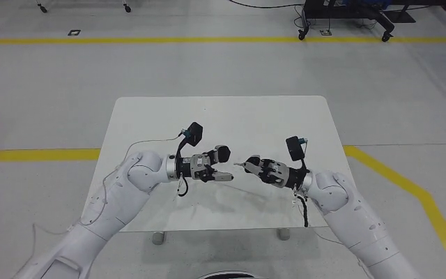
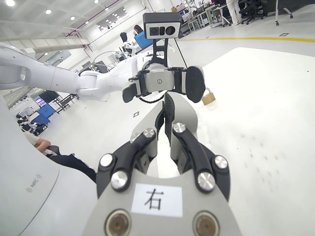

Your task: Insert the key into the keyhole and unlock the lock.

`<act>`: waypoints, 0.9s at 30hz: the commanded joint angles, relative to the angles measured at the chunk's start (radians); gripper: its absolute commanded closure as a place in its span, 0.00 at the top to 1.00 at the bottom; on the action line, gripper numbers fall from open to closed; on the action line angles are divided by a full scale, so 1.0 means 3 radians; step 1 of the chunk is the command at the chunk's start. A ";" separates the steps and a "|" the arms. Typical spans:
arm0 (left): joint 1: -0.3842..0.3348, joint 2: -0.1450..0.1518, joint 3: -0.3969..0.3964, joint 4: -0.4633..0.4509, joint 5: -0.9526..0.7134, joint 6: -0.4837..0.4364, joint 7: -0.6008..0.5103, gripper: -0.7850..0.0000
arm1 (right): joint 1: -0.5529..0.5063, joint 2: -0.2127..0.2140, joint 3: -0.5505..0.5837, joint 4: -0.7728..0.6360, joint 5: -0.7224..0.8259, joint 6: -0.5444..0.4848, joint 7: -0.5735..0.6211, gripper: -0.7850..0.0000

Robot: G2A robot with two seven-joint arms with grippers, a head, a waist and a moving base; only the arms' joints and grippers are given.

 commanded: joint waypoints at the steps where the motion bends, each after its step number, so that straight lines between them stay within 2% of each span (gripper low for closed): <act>1: -0.0014 0.0000 0.0020 0.0006 -0.0020 0.0000 0.0019 0.87 | 0.0041 -0.0008 -0.0043 0.0044 0.0069 0.0043 0.0022 0.00; 5: -0.0029 0.0005 0.0036 0.0009 -0.0024 0.0000 0.0064 0.83 | 0.0091 -0.0016 -0.0112 0.0087 0.0091 0.0117 0.0095 0.00; 8: -0.0036 0.0009 0.0052 0.0009 -0.0020 0.0000 0.0086 0.71 | 0.0101 -0.0019 -0.0141 0.0094 0.0133 0.0142 0.0114 0.00; 11: -0.0047 0.0011 0.0078 0.0020 -0.0012 0.0000 0.0094 0.52 | 0.0108 -0.0019 -0.0152 0.0097 0.0172 0.0141 0.0130 0.00; 12: -0.0053 0.0012 0.0086 0.0026 -0.0002 0.0000 0.0097 0.49 | 0.0112 -0.0018 -0.0153 0.0097 0.0180 0.0141 0.0141 0.00; 21: -0.0087 0.0016 0.0141 0.0057 0.0045 0.0000 0.0169 0.36 | 0.0126 -0.0013 -0.0162 0.0071 0.0213 0.0170 0.0186 0.00; 24: -0.0097 0.0019 0.0158 0.0062 0.0058 0.0000 0.0187 0.24 | 0.0126 -0.0013 -0.0163 0.0069 0.0221 0.0168 0.0181 0.00; 26: -0.0102 0.0021 0.0168 0.0065 0.0062 0.0000 0.0200 0.12 | 0.0127 -0.0012 -0.0161 0.0072 0.0220 0.0175 0.0175 0.00; 27: -0.0104 0.0023 0.0172 0.0068 0.0062 0.0000 0.0210 0.10 | 0.0128 -0.0012 -0.0163 0.0073 0.0216 0.0174 0.0178 0.00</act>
